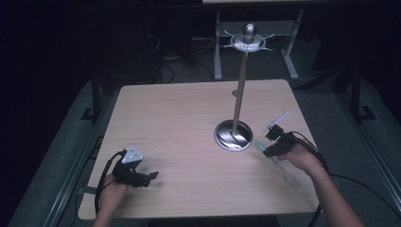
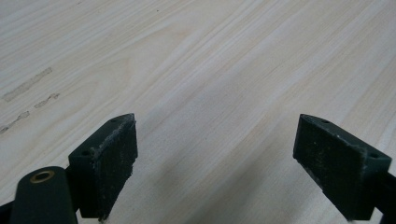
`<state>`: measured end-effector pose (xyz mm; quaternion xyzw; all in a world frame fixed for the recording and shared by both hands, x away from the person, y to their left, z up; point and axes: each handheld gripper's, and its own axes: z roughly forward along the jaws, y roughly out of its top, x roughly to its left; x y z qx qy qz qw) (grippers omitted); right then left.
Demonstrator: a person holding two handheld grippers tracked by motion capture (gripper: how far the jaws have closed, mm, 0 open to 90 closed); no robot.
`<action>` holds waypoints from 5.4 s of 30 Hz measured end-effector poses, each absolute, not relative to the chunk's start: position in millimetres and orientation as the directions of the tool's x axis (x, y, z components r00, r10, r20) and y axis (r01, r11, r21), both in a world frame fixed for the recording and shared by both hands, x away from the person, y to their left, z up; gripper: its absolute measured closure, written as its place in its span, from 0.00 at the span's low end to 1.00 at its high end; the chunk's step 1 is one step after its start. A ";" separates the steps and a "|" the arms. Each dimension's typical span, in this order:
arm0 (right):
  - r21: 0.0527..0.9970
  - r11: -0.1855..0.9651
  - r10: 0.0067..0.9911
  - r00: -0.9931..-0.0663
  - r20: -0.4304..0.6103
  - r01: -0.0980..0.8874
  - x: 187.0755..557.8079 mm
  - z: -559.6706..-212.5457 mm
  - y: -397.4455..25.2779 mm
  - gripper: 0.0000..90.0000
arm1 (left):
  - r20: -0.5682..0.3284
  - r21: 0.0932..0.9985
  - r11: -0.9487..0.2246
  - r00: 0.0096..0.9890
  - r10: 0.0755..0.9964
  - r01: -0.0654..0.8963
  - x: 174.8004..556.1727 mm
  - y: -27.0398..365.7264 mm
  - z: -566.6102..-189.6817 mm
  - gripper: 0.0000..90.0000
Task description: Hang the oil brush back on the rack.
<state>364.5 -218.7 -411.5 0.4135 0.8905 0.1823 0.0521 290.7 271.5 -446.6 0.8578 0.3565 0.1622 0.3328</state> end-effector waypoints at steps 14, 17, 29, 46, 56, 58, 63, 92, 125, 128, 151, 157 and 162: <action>0.610 0.461 0.770 -0.633 0.087 0.645 342.2 -386.4 -246.2 0.86 | 0.042 0.684 -0.527 0.693 0.719 0.505 290.5 271.1 -446.5 0.15; 0.631 0.434 0.772 -0.626 0.108 0.644 340.0 -384.7 -250.5 0.86 | 0.042 0.686 -0.525 0.693 0.720 0.504 290.5 271.0 -446.7 0.15; 0.770 0.322 0.763 -0.633 0.133 0.550 322.0 -367.2 -268.9 0.86 | 0.048 0.685 -0.530 0.694 0.718 0.500 290.4 271.1 -446.7 0.15; 0.839 0.243 0.754 -0.639 0.153 0.487 311.2 -358.3 -282.1 0.86 | 0.052 0.681 -0.537 0.698 0.714 0.498 290.5 271.0 -446.7 0.15; 0.860 0.221 0.752 -0.642 0.151 0.460 306.7 -349.1 -285.5 0.86 | 0.049 0.685 -0.531 0.695 0.717 0.499 290.4 270.7 -446.9 0.15; 0.863 0.223 0.751 -0.644 0.144 0.453 306.2 -346.9 -285.6 0.86 | 0.048 0.684 -0.530 0.694 0.718 0.501 290.2 270.4 -447.1 0.15; 0.877 0.210 0.747 -0.650 0.141 0.433 305.2 -338.2 -286.1 0.86 | 0.046 0.684 -0.529 0.694 0.718 0.502 290.3 270.4 -447.0 0.15; 0.927 0.182 0.727 -0.679 0.098 0.329 316.9 -282.2 -277.4 0.86 | 0.043 0.681 -0.529 0.694 0.719 0.506 290.0 270.2 -446.5 0.15; 0.955 0.179 0.703 -0.710 0.044 0.236 338.8 -210.0 -262.8 0.86 | 0.040 0.680 -0.527 0.692 0.720 0.509 289.9 269.8 -446.7 0.15; 0.954 0.186 0.702 -0.711 0.038 0.235 341.6 -206.0 -260.9 0.86 | 0.041 0.680 -0.528 0.693 0.720 0.509 290.0 270.1 -446.6 0.15; 0.952 0.212 0.692 -0.721 0.012 0.220 351.6 -190.7 -247.0 0.86 | 0.039 0.682 -0.527 0.694 0.719 0.507 289.9 269.3 -447.0 0.15; 0.950 0.225 0.689 -0.725 0.001 0.216 355.3 -188.7 -243.0 0.86 | 0.038 0.682 -0.526 0.694 0.719 0.508 289.9 269.4 -447.1 0.15; 0.948 0.229 0.688 -0.726 0.004 0.223 358.3 -188.0 -240.1 0.86 | 0.038 0.681 -0.526 0.693 0.720 0.509 289.7 269.8 -446.9 0.15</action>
